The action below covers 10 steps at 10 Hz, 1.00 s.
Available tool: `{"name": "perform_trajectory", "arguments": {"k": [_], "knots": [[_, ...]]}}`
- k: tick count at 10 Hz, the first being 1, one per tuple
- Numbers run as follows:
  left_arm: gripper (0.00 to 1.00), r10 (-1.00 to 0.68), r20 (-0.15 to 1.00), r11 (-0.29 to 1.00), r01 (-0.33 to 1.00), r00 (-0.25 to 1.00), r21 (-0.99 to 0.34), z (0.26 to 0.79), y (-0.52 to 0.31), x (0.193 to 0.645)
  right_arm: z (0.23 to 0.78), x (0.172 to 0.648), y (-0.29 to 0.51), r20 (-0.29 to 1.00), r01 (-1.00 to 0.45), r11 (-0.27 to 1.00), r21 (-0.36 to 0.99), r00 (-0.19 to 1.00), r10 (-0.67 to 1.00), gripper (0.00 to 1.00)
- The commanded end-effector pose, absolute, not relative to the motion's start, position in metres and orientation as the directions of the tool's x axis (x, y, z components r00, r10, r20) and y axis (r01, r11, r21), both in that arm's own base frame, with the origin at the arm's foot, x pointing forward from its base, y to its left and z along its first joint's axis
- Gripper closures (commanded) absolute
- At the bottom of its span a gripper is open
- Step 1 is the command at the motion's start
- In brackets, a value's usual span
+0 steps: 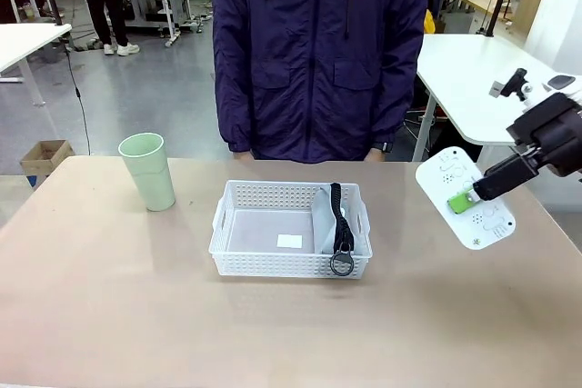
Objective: Efficiently arrange items inside the basket to fit them all.
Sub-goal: Pick up the Digital clock and place it inside the Organizing basket.
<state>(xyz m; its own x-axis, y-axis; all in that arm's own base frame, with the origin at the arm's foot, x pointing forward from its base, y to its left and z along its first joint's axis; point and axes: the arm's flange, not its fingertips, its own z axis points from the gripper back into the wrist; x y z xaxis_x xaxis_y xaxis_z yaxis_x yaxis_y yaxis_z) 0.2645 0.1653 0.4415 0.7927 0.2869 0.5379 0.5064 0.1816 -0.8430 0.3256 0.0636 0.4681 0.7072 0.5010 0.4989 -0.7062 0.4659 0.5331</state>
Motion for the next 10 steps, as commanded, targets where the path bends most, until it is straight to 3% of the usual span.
{"name": "perform_trajectory", "arguments": {"k": [1, 3, 4, 5, 8, 10], "knots": [[0.00, 0.290, 0.557, 0.173, 0.530, 0.778, -0.830, 0.443, 0.165, 0.264, 0.476, 0.327, 0.057, 0.514, -0.697, 0.506, 0.509, 0.717, 0.470, 1.00], [0.00, 0.290, 0.557, 0.173, 0.530, 0.778, -0.830, 0.443, 0.165, 0.264, 0.476, 0.327, 0.057, 0.514, -0.697, 0.506, 0.509, 0.717, 0.470, 1.00], [0.00, 0.290, 0.557, 0.173, 0.530, 0.778, -0.830, 0.443, 0.165, 0.264, 0.471, 0.327, 0.058, 0.505, -0.702, 0.484, 0.523, 0.713, 0.487, 0.47], [0.00, 0.290, 0.557, 0.173, 0.530, 0.778, -0.830, 0.443, 0.165, 0.264, 0.467, 0.326, 0.070, 0.422, -0.579, 0.532, 0.618, 0.815, 0.397, 0.47], [0.00, 0.290, 0.557, 0.173, 0.530, 0.778, -0.830, 0.443, 0.165, 0.264, 0.492, 0.323, 0.150, 0.368, -0.578, 0.608, 0.544, 0.816, 0.445, 0.47], [0.00, 0.290, 0.557, 0.173, 0.530, 0.778, -0.830, 0.443, 0.165, 0.264, 0.494, 0.329, 0.224, 0.373, -0.465, 0.707, 0.533, 0.879, 0.297, 0.47]]}}
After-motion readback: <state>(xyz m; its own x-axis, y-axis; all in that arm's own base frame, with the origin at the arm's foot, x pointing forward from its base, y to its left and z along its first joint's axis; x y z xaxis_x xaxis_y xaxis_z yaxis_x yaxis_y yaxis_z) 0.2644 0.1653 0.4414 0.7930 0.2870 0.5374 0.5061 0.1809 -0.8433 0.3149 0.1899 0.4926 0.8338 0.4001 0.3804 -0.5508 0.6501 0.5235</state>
